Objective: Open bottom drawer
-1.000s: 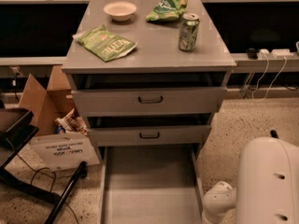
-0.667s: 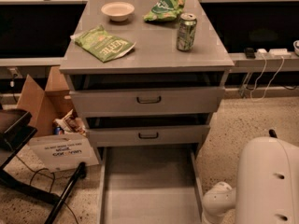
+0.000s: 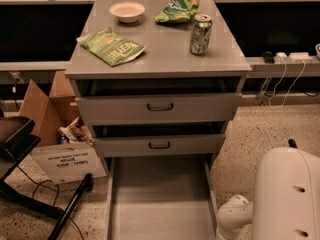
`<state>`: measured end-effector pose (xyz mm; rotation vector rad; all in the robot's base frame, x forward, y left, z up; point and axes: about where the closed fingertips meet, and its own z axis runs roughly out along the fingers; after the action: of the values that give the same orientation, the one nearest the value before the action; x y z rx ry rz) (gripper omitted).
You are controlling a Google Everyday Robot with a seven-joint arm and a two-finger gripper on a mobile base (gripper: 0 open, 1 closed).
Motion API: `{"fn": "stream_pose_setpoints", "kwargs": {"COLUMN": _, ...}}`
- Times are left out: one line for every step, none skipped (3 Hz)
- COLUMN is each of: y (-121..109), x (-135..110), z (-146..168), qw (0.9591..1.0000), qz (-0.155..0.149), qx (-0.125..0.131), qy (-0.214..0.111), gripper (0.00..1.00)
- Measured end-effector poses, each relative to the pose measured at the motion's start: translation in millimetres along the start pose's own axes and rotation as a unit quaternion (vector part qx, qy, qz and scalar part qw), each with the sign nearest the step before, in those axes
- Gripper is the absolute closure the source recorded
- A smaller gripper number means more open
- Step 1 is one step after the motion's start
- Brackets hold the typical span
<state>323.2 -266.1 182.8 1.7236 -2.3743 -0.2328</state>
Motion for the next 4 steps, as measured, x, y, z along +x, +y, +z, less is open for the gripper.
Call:
{"fn": "stream_pose_setpoints", "kwargs": {"y": -1.3, "x": -0.8, "z": -5.5, "qw": 1.0000, "qz": 0.000, "qx": 0.003, "qy": -0.001, "gripper": 0.19}}
{"fn": "stream_pose_setpoints", "kwargs": {"y": 13.9, "x": 10.6, "z": -57.6, "qw": 0.9996, "qz": -0.015, "qx": 0.022, "qy": 0.011, "gripper": 0.00}}
{"fn": "stream_pose_setpoints", "kwargs": {"y": 56.4, "x": 41.8, "z": -138.5, "qw": 0.9995, "qz": -0.013, "qx": 0.027, "qy": -0.004, "gripper": 0.00}}
{"fn": "stream_pose_setpoints", "kwargs": {"y": 63.0, "x": 64.2, "z": -210.9, "qw": 0.9973, "qz": 0.006, "qx": 0.061, "qy": -0.040, "gripper": 0.00}}
